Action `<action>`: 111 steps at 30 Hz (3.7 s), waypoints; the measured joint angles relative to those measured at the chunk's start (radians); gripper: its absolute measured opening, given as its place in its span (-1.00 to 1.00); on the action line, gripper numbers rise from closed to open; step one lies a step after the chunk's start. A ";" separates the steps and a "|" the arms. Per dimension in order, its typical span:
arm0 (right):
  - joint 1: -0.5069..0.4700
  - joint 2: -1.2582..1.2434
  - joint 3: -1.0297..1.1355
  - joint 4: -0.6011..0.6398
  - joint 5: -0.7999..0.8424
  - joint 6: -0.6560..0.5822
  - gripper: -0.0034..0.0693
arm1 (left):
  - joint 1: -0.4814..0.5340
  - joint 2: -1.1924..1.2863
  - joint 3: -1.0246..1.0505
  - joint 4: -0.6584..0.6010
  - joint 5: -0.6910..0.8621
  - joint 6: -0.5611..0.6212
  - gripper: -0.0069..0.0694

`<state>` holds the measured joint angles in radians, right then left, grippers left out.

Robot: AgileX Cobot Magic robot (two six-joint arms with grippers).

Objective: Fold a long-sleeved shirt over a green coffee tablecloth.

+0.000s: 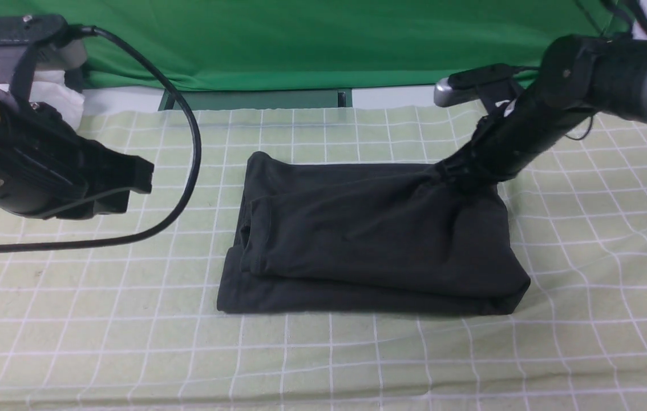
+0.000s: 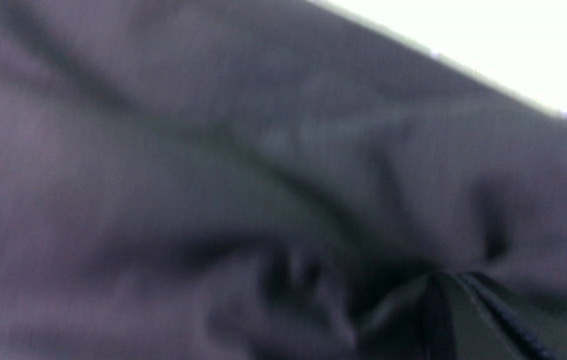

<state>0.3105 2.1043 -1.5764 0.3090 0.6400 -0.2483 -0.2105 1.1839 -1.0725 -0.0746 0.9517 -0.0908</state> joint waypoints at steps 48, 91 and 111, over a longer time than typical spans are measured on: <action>0.018 -0.314 0.592 0.150 -0.057 -0.127 -0.91 | 0.000 0.232 0.092 -0.347 -0.124 0.279 -0.71; 0.018 -1.905 0.979 0.013 -0.463 -0.134 -0.77 | 0.000 -0.849 0.539 -0.241 -0.425 0.180 -0.71; 0.018 -1.905 0.979 0.013 -0.463 -0.130 -0.58 | 0.000 -0.850 0.539 -0.067 -0.485 0.222 -0.71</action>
<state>0.3287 0.1995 -0.5977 0.3222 0.1769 -0.3788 -0.2105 0.3338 -0.5333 -0.1417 0.4672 0.1315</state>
